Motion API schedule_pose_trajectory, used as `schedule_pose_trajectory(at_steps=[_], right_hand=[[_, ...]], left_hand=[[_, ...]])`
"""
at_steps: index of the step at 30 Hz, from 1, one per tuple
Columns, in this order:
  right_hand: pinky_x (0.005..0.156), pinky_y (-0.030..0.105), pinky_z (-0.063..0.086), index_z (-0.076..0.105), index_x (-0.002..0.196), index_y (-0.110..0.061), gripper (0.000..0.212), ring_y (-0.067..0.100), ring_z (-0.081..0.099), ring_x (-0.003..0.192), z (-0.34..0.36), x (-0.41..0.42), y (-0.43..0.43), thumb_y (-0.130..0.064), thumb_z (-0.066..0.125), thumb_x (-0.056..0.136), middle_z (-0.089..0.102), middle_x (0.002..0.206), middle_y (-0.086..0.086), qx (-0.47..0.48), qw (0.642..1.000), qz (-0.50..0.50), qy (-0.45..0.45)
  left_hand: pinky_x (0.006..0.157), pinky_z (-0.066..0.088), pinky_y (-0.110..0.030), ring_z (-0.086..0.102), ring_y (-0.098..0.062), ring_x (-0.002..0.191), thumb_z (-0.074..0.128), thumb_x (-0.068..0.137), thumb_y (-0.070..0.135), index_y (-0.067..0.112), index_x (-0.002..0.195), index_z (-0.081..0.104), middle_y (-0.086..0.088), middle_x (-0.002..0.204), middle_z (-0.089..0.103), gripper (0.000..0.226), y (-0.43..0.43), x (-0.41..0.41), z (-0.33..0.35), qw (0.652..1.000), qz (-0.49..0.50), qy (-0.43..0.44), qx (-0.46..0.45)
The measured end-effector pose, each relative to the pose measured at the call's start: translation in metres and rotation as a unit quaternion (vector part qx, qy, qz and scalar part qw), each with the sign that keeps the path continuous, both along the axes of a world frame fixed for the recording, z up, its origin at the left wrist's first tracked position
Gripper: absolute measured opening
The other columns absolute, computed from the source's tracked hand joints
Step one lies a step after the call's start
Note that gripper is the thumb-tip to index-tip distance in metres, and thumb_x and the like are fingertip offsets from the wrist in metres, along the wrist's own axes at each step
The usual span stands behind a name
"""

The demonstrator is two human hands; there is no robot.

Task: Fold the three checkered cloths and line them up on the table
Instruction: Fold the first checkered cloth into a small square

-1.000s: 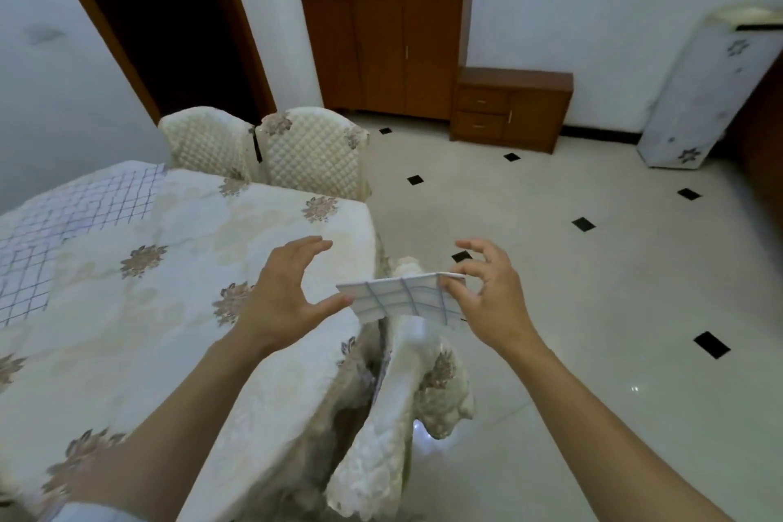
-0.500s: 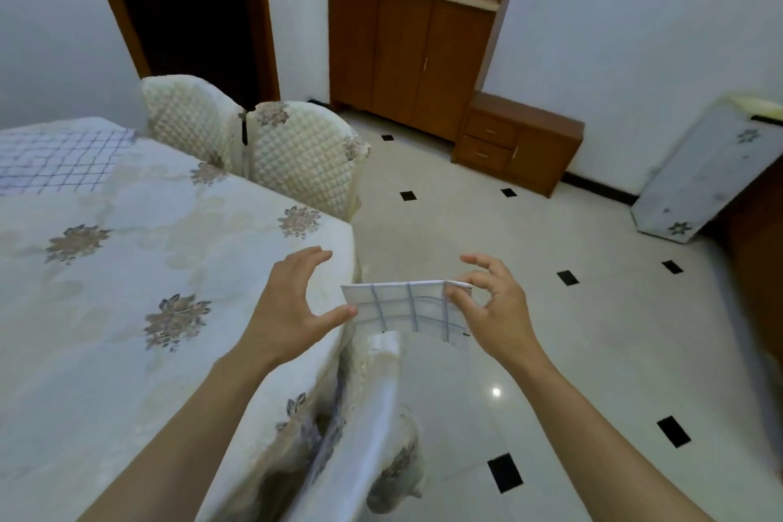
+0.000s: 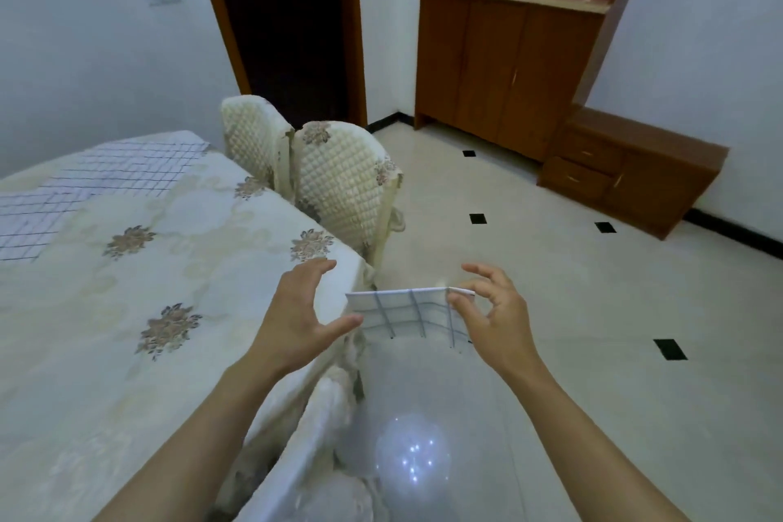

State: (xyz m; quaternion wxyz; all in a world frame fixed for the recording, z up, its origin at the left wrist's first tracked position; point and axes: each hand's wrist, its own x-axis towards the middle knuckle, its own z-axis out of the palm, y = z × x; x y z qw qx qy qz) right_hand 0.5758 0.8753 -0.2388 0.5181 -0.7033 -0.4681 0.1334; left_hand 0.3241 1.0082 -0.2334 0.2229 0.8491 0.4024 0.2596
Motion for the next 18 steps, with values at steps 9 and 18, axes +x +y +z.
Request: schedule_pose_trajectory(at_steps=[9, 18], right_hand=[[0.098, 0.033, 0.043, 0.073, 0.081, -0.017, 0.004, 0.005, 0.051, 0.116, -0.007, 0.070, 0.058, -0.019, 0.073, 0.084, 0.057, 0.122, -0.009, -0.023, 0.997, 0.063, 0.039], [0.094, 0.024, 0.040, 0.073, 0.080, -0.022, 0.005, 0.001, 0.051, 0.116, -0.007, 0.135, 0.164, -0.020, 0.072, 0.085, 0.057, 0.122, -0.010, -0.037, 0.995, 0.093, -0.003]], left_hand=[[0.107, 0.025, -0.024, 0.035, -0.012, 0.132, 0.068, 0.070, 0.067, 0.026, 0.141, 0.042, 0.006, 0.146, 0.042, 0.086, 0.012, 0.054, -0.002, 0.997, 0.082, 0.014, -0.006], [0.110, 0.022, -0.025, 0.031, -0.007, 0.137, 0.066, 0.067, 0.072, 0.028, 0.138, 0.045, 0.011, 0.147, 0.040, 0.086, 0.102, 0.120, -0.033, 0.989, 0.126, -0.060, -0.049]])
